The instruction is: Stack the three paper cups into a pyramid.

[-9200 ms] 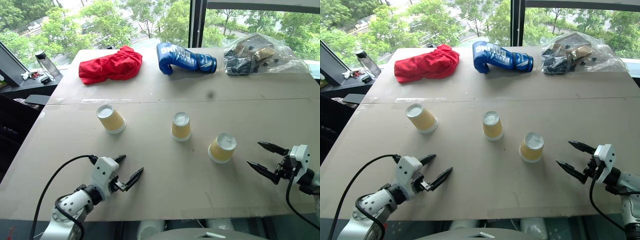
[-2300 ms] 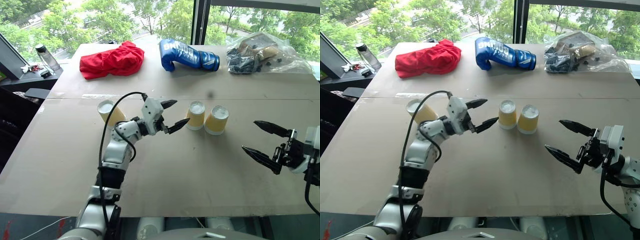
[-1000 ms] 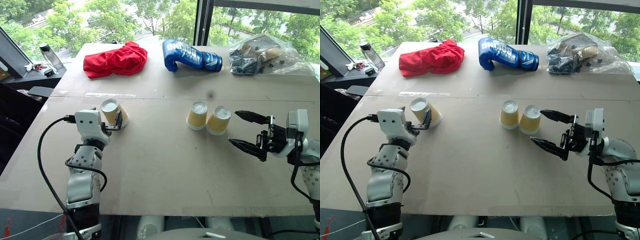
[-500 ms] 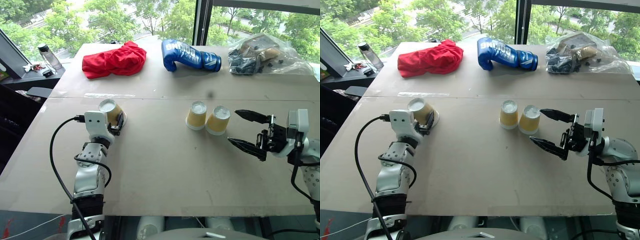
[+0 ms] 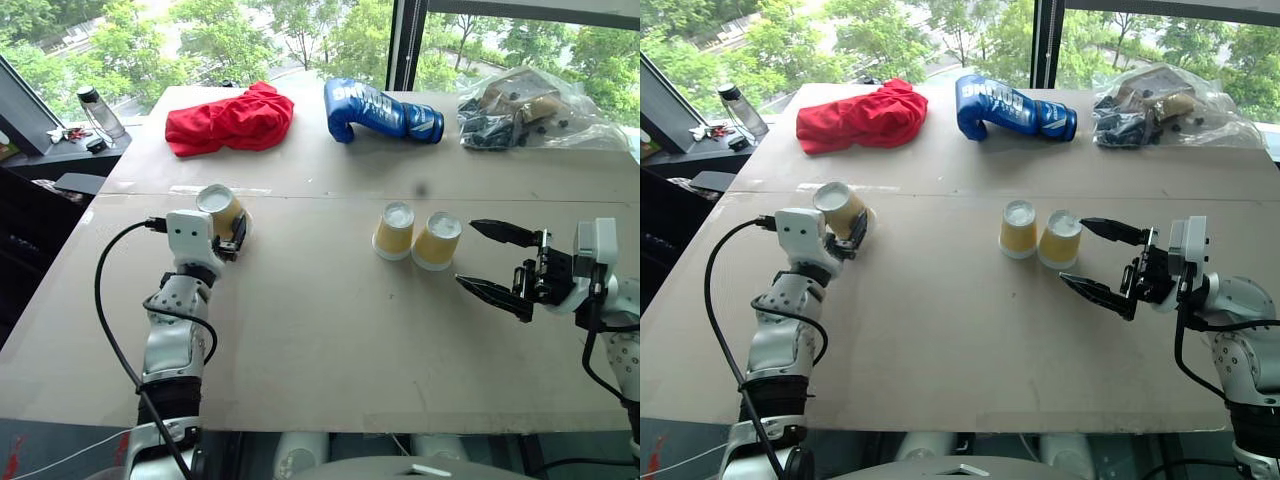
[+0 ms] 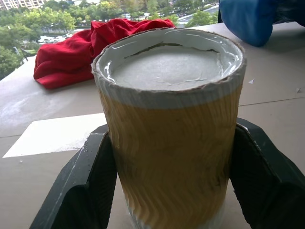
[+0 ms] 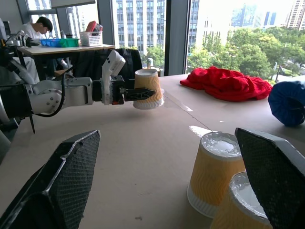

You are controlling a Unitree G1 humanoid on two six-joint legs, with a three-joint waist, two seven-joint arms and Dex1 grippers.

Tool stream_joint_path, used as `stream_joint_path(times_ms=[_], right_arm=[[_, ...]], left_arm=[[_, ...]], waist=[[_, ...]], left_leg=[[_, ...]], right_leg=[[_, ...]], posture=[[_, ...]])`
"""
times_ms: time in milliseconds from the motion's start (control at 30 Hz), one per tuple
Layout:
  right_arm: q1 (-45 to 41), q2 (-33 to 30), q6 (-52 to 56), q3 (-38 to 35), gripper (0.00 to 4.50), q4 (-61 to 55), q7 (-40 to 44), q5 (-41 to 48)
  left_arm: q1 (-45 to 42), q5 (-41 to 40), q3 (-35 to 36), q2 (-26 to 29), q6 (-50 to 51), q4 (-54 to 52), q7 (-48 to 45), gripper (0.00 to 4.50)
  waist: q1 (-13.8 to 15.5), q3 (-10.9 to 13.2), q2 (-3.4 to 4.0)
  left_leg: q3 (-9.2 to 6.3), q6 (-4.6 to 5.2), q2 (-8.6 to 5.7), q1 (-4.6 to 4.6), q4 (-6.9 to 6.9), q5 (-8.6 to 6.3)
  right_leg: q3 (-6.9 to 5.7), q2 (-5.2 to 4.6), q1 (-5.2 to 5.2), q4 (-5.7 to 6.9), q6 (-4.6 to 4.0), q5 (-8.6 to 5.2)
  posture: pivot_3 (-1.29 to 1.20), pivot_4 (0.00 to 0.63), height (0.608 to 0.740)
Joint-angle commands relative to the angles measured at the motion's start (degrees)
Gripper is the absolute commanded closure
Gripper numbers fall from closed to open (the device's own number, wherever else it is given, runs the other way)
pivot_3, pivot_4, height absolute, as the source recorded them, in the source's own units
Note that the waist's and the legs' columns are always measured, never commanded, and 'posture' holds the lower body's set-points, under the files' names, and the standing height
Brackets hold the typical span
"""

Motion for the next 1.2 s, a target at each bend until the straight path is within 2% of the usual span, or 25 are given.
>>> stream_joint_path(times_ms=[33, 233, 367, 600, 867, 1200], right_arm=[[-0.2, -0.55, -0.22, -2.69, 0.0, -2.01, -0.55, 1.58], [-0.43, 0.23, 0.37, -4.12, 0.0, -1.67, -2.53, 2.81], [0.12, 0.41, 0.07, -6.76, 0.0, 0.62, -3.87, 3.26], [4.06, -0.59, -2.97, -11.12, 0.0, 2.41, -4.24, -0.01], [8.31, -0.64, -2.21, -13.3, 0.0, -1.23, -8.29, -1.4], [10.98, 0.2, -3.32, -14.18, 0.0, -2.49, -8.6, 0.23]], left_arm=[[-3.9, -2.3, -2.42, 1.96, 0.99, -1.77, -5.57, 1.45], [-16.8, -5.81, -9.5, 2.56, 5.23, 0.6, -18.48, 1.45], [-29.37, -9.0, -15.21, -2.08, 8.62, 6.04, -28.02, 1.45], [-38.75, -8.01, -22.13, -9.65, 9.41, 17.92, -37.85, 1.45], [-42.54, -4.59, -24.7, -13.13, 6.79, 25.5, -40.7, 1.45], [-41.87, -3.09, -25.55, -10.49, 10.62, 21.18, -43.51, 1.45]], waist=[[0.03, 0.0, 0.0], [0.08, 0.02, -0.04], [0.17, 0.04, -0.06], [-0.42, 0.05, -0.05], [-0.67, 0.06, -0.05], [-0.53, 0.06, -0.05]], left_leg=[[-0.01, 0.0, 0.0, -0.01, 0.0, 0.0], [-0.06, -0.01, -0.11, -0.06, 0.02, 0.01], [-0.04, -0.03, -0.16, -0.1, 0.03, 0.02], [0.12, -0.23, -0.12, -0.12, -0.08, 0.14], [0.16, -0.23, -0.1, -0.19, -0.07, 0.14], [0.14, -0.23, -0.1, -0.2, -0.06, 0.14]], right_leg=[[-0.01, 0.0, 0.0, 0.0, 0.0, 0.0], [-0.08, 0.03, 0.0, 0.0, 0.0, 0.0], [-0.08, 0.07, -0.01, -0.04, 0.01, 0.0], [0.13, 0.21, -0.17, -0.05, 0.03, -0.02], [0.24, 0.27, -0.29, -0.02, 0.03, -0.02], [0.23, 0.27, -0.3, -0.01, 0.03, -0.02]], posture=[[0.0, 0.15, 0.74], [0.0, 0.15, 0.74], [0.0, 0.15, 0.74], [0.0, 0.15, 0.74], [0.0, 0.15, 0.74], [0.0, 0.15, 0.74]])
